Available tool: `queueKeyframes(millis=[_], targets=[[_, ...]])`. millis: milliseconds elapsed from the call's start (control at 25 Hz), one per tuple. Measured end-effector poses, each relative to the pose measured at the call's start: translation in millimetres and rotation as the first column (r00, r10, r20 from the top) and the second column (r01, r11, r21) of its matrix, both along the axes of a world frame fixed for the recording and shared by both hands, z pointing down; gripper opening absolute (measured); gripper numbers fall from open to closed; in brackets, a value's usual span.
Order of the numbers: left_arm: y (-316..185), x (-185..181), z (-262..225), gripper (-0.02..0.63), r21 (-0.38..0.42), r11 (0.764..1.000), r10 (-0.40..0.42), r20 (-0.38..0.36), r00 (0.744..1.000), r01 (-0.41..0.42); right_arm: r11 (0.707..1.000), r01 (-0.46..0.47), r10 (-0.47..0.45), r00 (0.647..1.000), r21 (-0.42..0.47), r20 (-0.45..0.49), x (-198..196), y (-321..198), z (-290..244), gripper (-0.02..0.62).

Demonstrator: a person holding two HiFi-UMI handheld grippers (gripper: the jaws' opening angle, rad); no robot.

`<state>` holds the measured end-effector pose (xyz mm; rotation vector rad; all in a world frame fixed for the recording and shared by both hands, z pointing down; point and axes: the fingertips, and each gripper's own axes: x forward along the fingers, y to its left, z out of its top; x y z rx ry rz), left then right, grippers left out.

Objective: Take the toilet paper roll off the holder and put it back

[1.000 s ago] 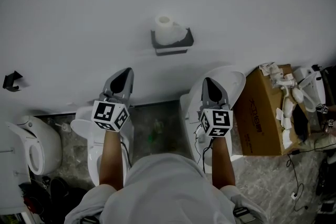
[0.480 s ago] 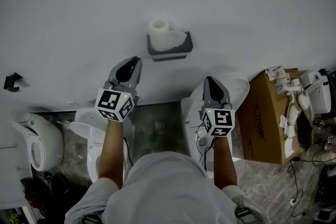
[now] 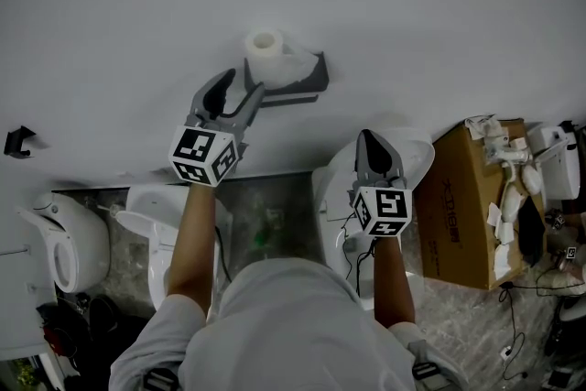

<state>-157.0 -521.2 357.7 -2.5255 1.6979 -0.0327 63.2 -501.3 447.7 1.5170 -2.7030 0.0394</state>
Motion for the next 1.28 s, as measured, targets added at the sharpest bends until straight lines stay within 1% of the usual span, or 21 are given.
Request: queueKeyframes(millis=[160, 400, 680, 840, 1080, 1280], targets=[[-24.3, 4.2, -0.7, 0.291, -0.007, 1.000, 0.008, 0.002, 1.000, -0.008, 1.000, 0.010, -0.010, 1.000, -0.004, 0.001, -2.4, -11.4, 3.2, 0.005], [-51.9, 11.1, 0.9, 0.319, -0.021, 1.000, 0.020, 0.016, 1.000, -0.019, 1.000, 0.007, -0.007, 1.000, -0.012, -0.001, 4.1, -30.0, 7.0, 0.005], [-70.6, 20.2, 4.0, 0.319, -0.034, 0.999, 0.033, 0.005, 0.999, -0.033, 1.000, -0.004, 0.004, 1.000, -0.018, 0.000, 10.8, -41.0, 8.3, 0.005], [-76.3, 21.8, 3.3, 0.311, -0.024, 0.999, 0.029, 0.003, 1.000, -0.029, 1.000, -0.011, 0.011, 1.000, -0.022, -0.001, 14.0, -44.9, 10.0, 0.005], [-74.3, 22.0, 4.0, 0.307, -0.017, 1.000, 0.023, 0.011, 1.000, -0.023, 1.000, -0.019, 0.019, 1.000, -0.021, -0.006, 18.3, -43.2, 10.5, 0.005], [-63.6, 21.5, -9.2, 0.305, 0.009, 1.000, 0.024, 0.006, 1.000, -0.024, 1.000, -0.014, 0.014, 1.000, -0.009, -0.009, 16.6, -35.9, 4.2, 0.005]])
